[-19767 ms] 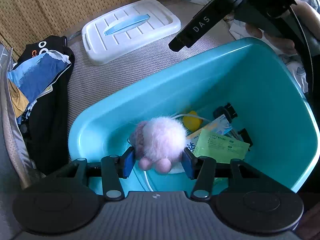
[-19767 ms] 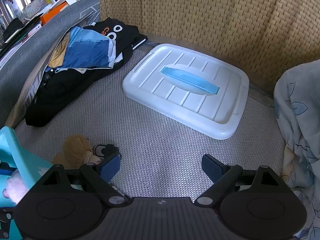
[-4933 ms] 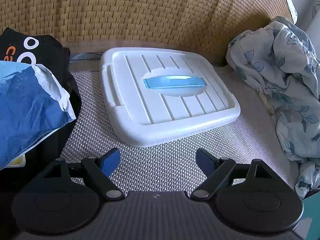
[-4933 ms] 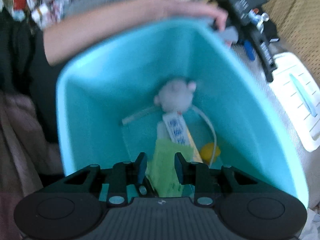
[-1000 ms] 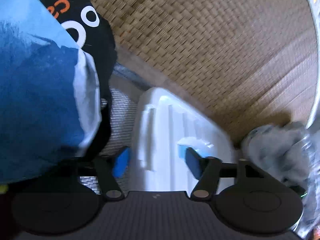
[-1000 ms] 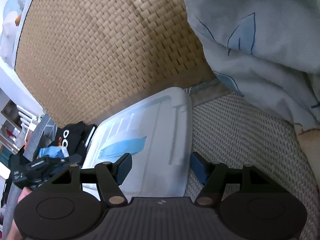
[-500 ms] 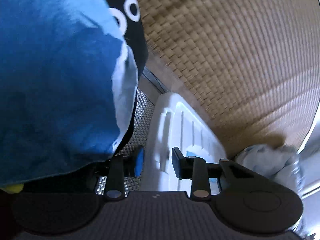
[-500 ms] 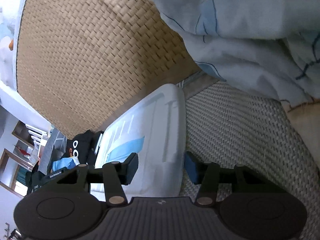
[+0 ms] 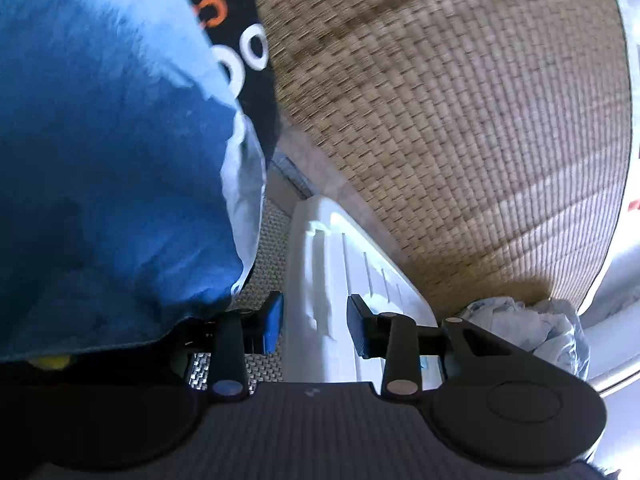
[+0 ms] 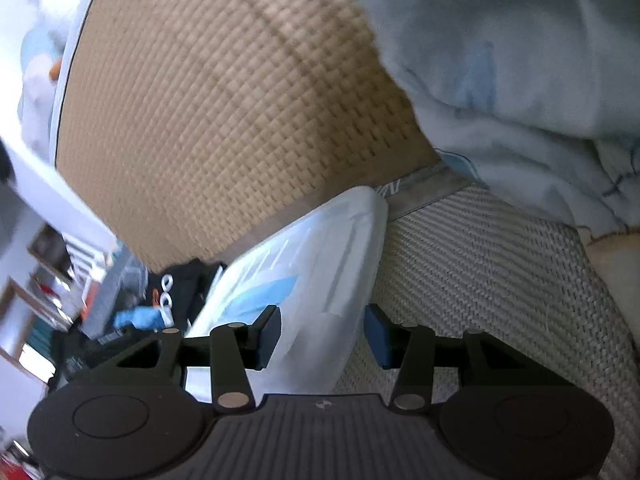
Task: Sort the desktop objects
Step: 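Lift the white lid with both tools and carry it over the teal basin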
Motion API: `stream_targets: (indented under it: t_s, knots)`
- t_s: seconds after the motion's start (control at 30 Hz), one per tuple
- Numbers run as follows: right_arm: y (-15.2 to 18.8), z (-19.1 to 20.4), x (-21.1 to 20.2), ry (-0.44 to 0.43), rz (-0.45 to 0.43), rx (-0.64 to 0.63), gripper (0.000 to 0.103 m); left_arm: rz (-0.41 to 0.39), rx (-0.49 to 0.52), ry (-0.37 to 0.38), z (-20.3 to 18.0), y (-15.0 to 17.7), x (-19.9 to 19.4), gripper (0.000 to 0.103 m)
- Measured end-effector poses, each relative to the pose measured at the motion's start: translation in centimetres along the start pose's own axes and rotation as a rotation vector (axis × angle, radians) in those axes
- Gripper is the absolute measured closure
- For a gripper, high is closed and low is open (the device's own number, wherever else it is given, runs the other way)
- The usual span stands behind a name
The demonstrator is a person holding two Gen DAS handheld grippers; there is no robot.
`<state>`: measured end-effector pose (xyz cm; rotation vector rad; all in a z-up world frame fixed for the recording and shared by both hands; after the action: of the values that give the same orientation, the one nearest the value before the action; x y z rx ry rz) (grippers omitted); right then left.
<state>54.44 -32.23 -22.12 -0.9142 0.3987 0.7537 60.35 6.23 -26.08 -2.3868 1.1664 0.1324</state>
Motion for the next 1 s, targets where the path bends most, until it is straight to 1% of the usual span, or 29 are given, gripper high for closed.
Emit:
stream_targets:
  t_s: [0.03,0.07,0.13,0.17,0.2,0.23,0.27,0.3,0.33,0.4,0.43,0.47,0.53,0.6,0.73,1.0]
  knots:
    - [0.1,0.0,-0.2,-0.019,0.002,0.016,0.052,-0.009,-0.01,0.009,0.0,0.0,-0.2,0.066]
    - [0.1,0.1,-0.4,-0.039,0.004,0.032,0.052,-0.019,-0.044,0.03,0.2,0.0,-0.4,0.066]
    - [0.0,-0.5,-0.8,-0.103,0.012,0.119,0.052,-0.049,-0.181,0.126,1.1,0.1,-1.0,0.066]
    - [0.0,-0.8,-0.8,-0.136,0.026,0.166,0.053,-0.047,-0.252,0.176,1.6,0.3,-0.8,0.068]
    - [0.1,-1.1,-0.7,-0.166,0.045,0.212,0.055,-0.026,-0.31,0.216,1.9,0.7,-0.4,0.07]
    - [0.2,-1.3,-0.5,-0.191,0.062,0.249,0.056,-0.005,-0.33,0.222,1.9,1.1,0.1,0.074]
    - [0.4,-1.3,-0.3,-0.201,0.075,0.26,0.057,0.014,-0.344,0.223,1.9,1.6,0.5,0.074]
    - [0.6,-1.2,0.0,-0.186,0.081,0.247,0.062,0.016,-0.303,0.175,1.9,1.8,0.9,0.074]
    - [0.7,-1.2,0.3,-0.162,0.079,0.231,0.063,0.017,-0.273,0.143,2.0,1.9,1.1,0.074]
    - [1.1,-1.3,0.9,-0.132,0.083,0.227,0.064,0.006,-0.284,0.13,2.6,1.9,1.5,0.074]
    - [1.3,-1.4,1.1,-0.123,0.085,0.231,0.067,0.0,-0.281,0.129,2.7,1.8,1.6,0.073]
    - [1.4,-1.7,1.3,-0.125,0.087,0.246,0.067,-0.006,-0.276,0.129,2.7,1.7,1.7,0.073]
    - [1.5,-1.9,1.6,-0.128,0.09,0.267,0.068,-0.011,-0.233,0.106,2.1,1.7,1.7,0.073]
    - [1.4,-1.8,1.1,-0.124,0.081,0.253,0.068,-0.018,-0.186,0.086,1.5,1.7,1.6,0.073]
    - [0.9,-1.2,-0.5,-0.146,0.05,0.237,0.068,-0.032,-0.146,0.13,-0.6,1.3,0.5,0.073]
    - [0.8,1.2,-3.1,-0.149,0.043,0.16,0.067,-0.024,-0.12,0.146,-2.8,1.5,-1.5,0.073]
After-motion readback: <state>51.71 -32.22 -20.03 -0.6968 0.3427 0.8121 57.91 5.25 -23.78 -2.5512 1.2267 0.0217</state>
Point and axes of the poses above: each gripper's, at about its wrist camera, not at the fingertips, and x roughly the way its jaws point, z to its left, y to its underside, the point moved 10 cm from there along x, roughly the way its jaws point, and after that the axes turned 14 degrees about y, right-handed, at the moved point
